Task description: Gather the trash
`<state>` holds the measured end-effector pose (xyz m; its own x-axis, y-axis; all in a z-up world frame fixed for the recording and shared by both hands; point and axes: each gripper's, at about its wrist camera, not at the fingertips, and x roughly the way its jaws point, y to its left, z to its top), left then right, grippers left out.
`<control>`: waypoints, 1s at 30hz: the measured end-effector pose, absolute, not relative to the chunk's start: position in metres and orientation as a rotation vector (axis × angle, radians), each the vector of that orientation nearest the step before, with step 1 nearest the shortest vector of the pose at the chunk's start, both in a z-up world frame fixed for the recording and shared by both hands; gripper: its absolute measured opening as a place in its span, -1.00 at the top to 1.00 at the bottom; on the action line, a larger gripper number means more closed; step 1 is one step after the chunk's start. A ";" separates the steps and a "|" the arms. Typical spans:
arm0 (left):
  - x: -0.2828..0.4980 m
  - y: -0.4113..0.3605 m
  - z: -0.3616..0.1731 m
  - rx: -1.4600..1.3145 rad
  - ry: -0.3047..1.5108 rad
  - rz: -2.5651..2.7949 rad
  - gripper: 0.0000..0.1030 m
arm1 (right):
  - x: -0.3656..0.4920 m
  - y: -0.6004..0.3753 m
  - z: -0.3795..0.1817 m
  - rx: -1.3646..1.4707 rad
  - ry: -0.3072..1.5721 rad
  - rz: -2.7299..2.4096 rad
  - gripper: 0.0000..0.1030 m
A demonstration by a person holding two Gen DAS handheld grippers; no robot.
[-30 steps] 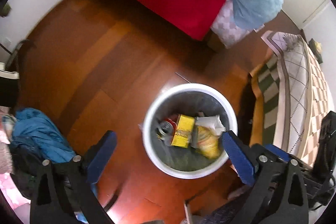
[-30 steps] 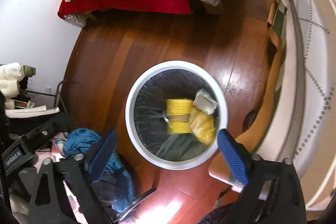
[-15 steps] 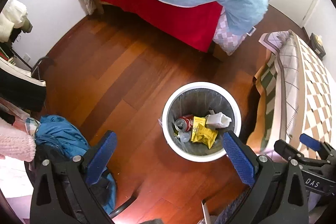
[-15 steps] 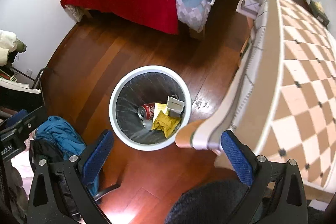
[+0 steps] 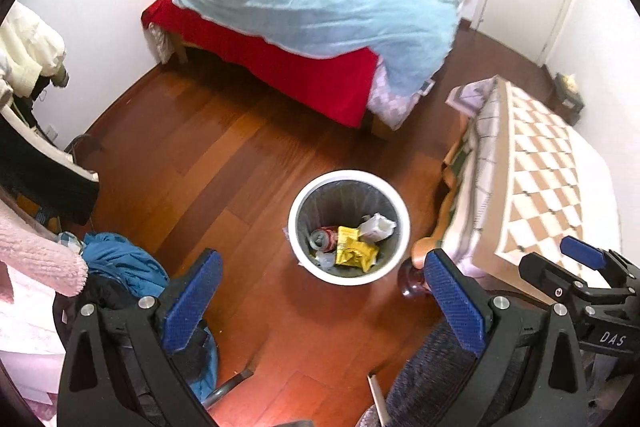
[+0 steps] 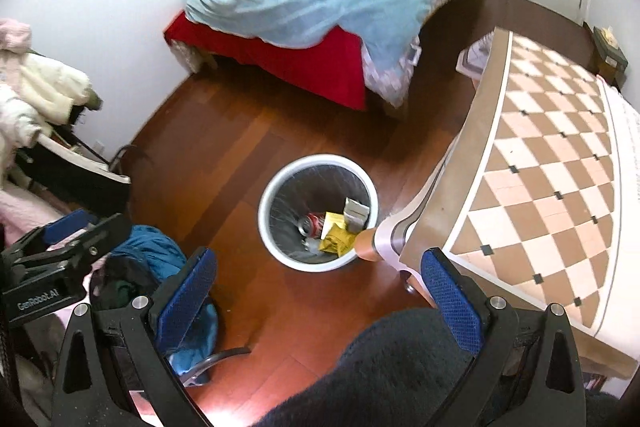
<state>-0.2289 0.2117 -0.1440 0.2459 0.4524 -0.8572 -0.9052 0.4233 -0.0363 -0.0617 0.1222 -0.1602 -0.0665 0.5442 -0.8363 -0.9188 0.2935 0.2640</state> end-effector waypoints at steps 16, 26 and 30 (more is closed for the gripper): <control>-0.271 0.160 -0.048 -0.612 0.668 0.825 -1.00 | -0.079 0.053 -0.052 -0.326 0.984 1.464 -1.00; -0.282 0.149 -0.019 -0.592 0.582 0.771 -1.00 | -0.084 0.039 -0.023 -0.293 0.982 1.554 -1.00; -0.282 0.151 -0.021 -0.592 0.583 0.770 -1.00 | -0.084 0.041 -0.023 -0.292 1.000 1.569 -1.00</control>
